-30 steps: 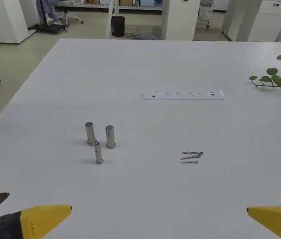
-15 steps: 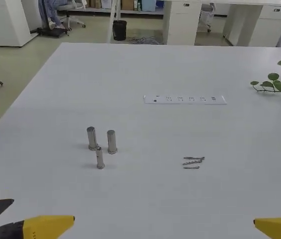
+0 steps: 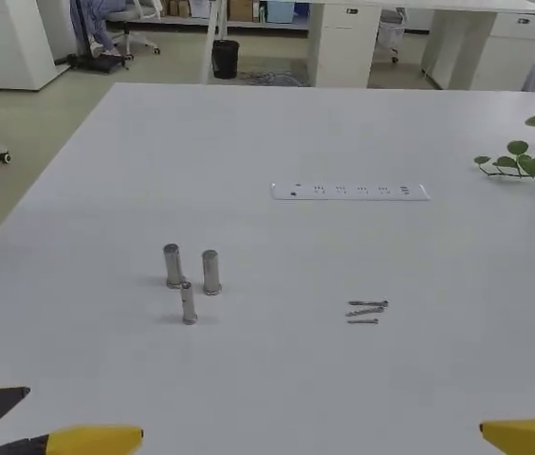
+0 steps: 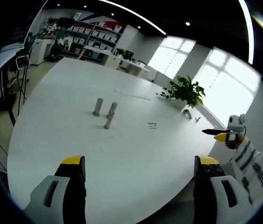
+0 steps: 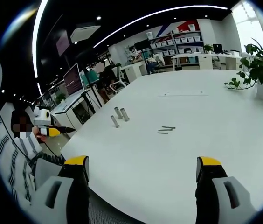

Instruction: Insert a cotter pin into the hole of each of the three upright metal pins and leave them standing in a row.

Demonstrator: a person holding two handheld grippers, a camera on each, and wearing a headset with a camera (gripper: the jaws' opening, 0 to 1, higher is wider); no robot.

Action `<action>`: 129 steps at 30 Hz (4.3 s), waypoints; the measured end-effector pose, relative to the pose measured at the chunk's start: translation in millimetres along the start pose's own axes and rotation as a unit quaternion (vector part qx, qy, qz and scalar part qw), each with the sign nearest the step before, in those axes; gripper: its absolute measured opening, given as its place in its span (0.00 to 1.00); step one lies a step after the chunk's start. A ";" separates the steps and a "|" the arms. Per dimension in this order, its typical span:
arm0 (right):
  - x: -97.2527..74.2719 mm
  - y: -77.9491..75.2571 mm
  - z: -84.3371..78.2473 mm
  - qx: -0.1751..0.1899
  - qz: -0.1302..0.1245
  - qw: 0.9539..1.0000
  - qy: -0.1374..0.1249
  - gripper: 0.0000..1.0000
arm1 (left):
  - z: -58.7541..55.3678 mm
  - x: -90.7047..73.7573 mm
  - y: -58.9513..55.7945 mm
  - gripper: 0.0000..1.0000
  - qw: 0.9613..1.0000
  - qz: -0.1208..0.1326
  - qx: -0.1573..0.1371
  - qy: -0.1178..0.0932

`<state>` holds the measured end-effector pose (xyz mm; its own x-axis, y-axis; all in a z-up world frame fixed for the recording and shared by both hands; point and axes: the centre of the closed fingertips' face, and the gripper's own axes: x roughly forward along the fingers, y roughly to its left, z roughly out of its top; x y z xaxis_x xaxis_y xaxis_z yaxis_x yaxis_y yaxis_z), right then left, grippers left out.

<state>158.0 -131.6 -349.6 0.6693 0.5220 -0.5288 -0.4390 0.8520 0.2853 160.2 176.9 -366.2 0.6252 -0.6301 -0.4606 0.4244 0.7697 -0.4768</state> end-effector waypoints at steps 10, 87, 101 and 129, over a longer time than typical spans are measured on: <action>0.4 -0.7 -1.1 0.005 -0.001 1.000 0.001 0.94 | -0.7 9.4 7.3 0.99 0.999 0.028 0.030 0.019; -4.3 1.9 -18.1 0.018 -0.024 0.999 0.032 0.91 | 46.2 154.5 73.2 0.49 0.973 0.029 0.229 0.026; -4.9 -0.7 -25.7 0.031 -0.032 0.998 0.041 0.91 | 38.2 180.4 80.7 0.33 0.971 0.025 0.231 0.049; 5.6 6.7 -27.5 0.037 -0.021 0.998 0.044 0.87 | 35.8 192.9 90.6 0.10 0.968 0.035 0.238 0.066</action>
<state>142.3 -124.1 -372.6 0.6295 0.4829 -0.6087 -0.3634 0.8754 0.3187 342.6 128.7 -471.5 0.5877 -0.5587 -0.5851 0.6579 0.7510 -0.0563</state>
